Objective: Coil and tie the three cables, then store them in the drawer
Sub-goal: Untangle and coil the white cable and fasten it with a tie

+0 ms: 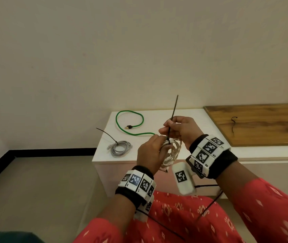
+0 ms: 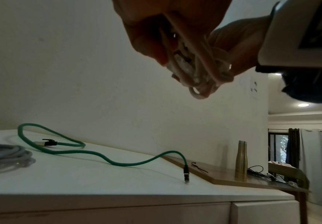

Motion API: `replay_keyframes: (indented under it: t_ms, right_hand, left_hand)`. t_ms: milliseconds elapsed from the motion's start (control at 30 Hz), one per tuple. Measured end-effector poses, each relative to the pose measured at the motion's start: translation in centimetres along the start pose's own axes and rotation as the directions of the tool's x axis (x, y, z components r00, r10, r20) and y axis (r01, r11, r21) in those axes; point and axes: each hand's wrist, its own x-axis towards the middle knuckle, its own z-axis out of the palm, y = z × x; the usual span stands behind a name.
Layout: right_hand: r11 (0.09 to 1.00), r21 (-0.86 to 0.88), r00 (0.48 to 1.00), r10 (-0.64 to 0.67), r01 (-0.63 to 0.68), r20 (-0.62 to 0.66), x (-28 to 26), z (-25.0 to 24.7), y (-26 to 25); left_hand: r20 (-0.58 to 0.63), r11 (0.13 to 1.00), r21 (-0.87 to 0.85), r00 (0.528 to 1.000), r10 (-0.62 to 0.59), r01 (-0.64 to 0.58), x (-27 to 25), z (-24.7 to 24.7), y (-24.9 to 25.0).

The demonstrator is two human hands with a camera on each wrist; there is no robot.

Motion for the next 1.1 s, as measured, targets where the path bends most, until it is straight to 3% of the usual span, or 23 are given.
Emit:
replay_keyframes:
  t_ms: [133,233,400,567,700,800,867,933,1000,1100]
  right_hand:
    - [0.987,0.157,0.991,0.061,-0.042,-0.117,-0.2,0.0,0.2]
    - [0.96,0.265,0.972,0.14,-0.087,-0.187,-0.2,0.6,0.0]
    - [0.977,0.192,0.944,0.149,-0.094,-0.296,-1.1,2.2,0.5]
    - [0.966,0.246,0.933,0.163,-0.084,-0.32,-2.5,2.5,1.7]
    - [0.954,0.285,0.943,0.174,-0.09,-0.283,-3.2,2.1,2.2]
    - [0.922,0.371,0.949,0.212,-0.115,-0.234,-2.6,1.2,2.2]
    - [0.916,0.378,0.952,0.226,-0.135,-0.208,-2.0,0.5,2.2]
    - [0.92,0.364,0.955,0.227,-0.146,-0.191,-1.4,0.0,2.3]
    - [0.937,0.318,0.961,0.21,-0.145,-0.181,-0.9,-0.1,2.1]
    - [0.966,0.224,0.972,0.166,-0.126,-0.169,-0.7,0.1,2.0]
  left_hand:
    - [0.1,1.0,-0.008,0.995,-0.014,0.015,-0.3,0.1,0.7]
    - [0.189,0.995,0.06,0.977,-0.095,0.085,-0.1,-0.1,1.5]
    - [0.302,0.938,0.263,0.904,-0.301,0.224,0.6,0.2,2.7]
    - [0.317,0.923,0.297,0.887,-0.336,0.244,-0.2,0.7,2.7]
    - [0.368,0.948,0.256,0.888,-0.275,0.187,-0.9,0.8,1.8]
    - [0.381,0.986,0.155,0.918,-0.114,0.058,-1.4,0.2,0.7]
    - [0.317,0.994,0.102,0.948,-0.007,-0.027,-1.9,-0.3,0.5]
    - [0.315,0.987,0.122,0.947,0.06,-0.103,-2.2,-0.5,0.6]
    - [0.286,0.977,0.155,0.953,0.096,-0.145,-2.3,-0.5,0.6]
    - [0.316,0.95,0.282,0.948,0.042,-0.136,-1.9,-0.2,0.6]
